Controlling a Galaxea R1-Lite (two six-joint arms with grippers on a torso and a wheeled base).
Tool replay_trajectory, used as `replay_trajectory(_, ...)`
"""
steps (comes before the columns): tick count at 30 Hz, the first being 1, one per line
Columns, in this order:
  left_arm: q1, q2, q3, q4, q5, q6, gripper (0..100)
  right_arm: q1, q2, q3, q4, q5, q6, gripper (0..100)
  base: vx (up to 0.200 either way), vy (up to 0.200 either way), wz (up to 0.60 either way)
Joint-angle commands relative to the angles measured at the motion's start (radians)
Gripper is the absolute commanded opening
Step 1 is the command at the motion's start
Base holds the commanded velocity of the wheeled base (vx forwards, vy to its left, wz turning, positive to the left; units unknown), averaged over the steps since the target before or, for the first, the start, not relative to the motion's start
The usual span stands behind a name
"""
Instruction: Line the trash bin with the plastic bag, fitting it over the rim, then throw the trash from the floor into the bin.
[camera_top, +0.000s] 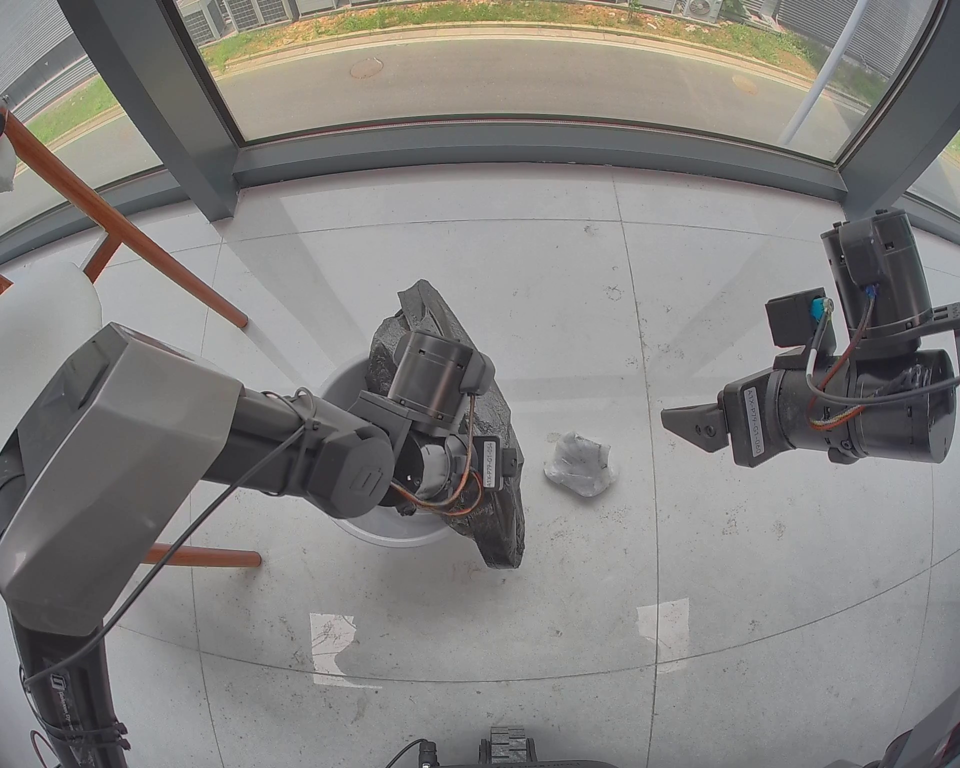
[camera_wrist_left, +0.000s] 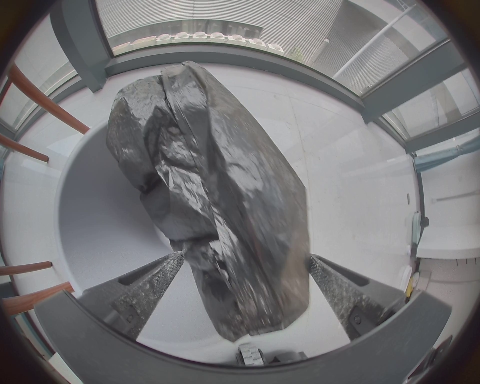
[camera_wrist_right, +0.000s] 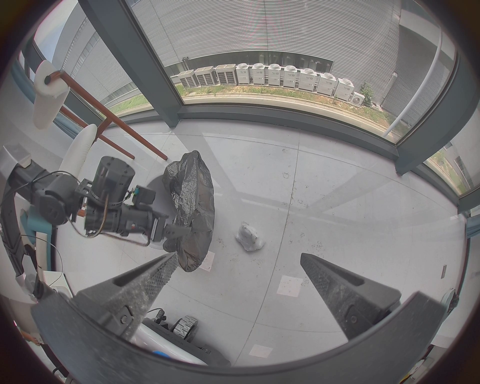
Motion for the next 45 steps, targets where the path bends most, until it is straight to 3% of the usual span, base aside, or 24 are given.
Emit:
replay_trajectory(1,0.042,0.045,-0.089,0.010,0.008,-0.005,100,0.000,-0.002,0.013,0.000,0.000,0.000,100,0.000,0.000,0.00)
replay_trajectory(7,0.060,0.047,-0.121,0.028,0.007,-0.052,100,0.000,-0.002,0.025,-0.001,0.000,0.001,100,0.000,0.000,0.00)
replay_trajectory(29,0.048,-0.002,-0.167,0.042,0.001,-0.060,100,0.000,-0.001,0.042,-0.001,0.000,0.001,100,0.000,0.000,0.00)
replay_trajectory(45,0.060,-0.039,-0.164,0.068,0.008,-0.121,100,0.000,-0.027,0.070,0.000,0.000,0.000,100,0.000,0.000,0.00)
